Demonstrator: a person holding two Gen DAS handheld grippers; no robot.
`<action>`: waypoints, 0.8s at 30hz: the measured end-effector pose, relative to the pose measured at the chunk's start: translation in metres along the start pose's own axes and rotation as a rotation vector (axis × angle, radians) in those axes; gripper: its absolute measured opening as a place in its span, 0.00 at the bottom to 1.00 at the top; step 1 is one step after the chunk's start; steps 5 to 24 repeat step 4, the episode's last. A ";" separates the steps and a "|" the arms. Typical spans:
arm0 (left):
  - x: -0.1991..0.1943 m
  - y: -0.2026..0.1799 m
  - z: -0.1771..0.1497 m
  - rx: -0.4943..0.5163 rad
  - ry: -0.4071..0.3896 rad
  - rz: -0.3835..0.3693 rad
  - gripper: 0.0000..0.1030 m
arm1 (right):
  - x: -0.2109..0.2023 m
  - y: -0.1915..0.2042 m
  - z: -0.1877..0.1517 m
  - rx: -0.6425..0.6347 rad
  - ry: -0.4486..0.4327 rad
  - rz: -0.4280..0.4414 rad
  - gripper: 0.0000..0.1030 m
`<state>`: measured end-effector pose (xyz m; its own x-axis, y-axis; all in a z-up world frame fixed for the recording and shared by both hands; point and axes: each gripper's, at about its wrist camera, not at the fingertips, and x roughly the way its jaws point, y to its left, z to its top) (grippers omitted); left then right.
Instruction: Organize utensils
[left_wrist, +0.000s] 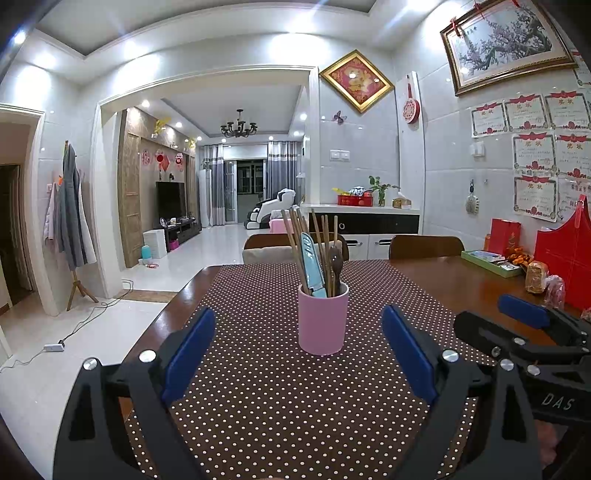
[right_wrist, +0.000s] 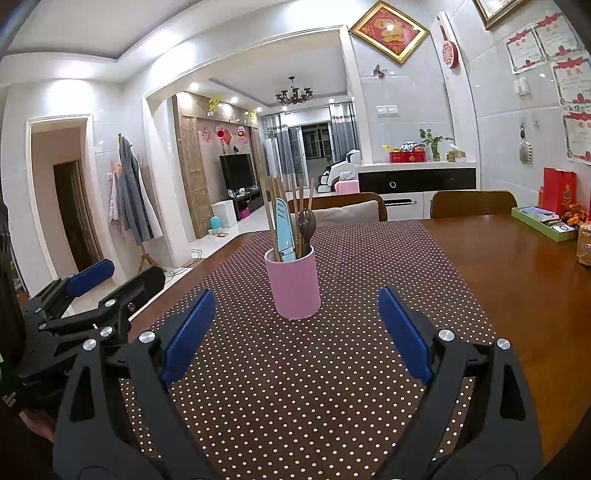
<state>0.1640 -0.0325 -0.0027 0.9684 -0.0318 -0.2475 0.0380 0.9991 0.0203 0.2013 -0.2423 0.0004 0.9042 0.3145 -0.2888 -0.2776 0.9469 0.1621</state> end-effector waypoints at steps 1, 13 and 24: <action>0.000 0.000 0.000 0.001 0.000 0.001 0.87 | 0.000 0.000 0.000 0.002 0.003 0.000 0.86; 0.002 0.000 -0.002 0.001 0.003 0.003 0.87 | 0.002 0.000 0.000 0.004 0.005 0.000 0.86; 0.002 0.000 -0.002 0.001 0.003 0.003 0.87 | 0.002 0.000 0.000 0.004 0.005 0.000 0.86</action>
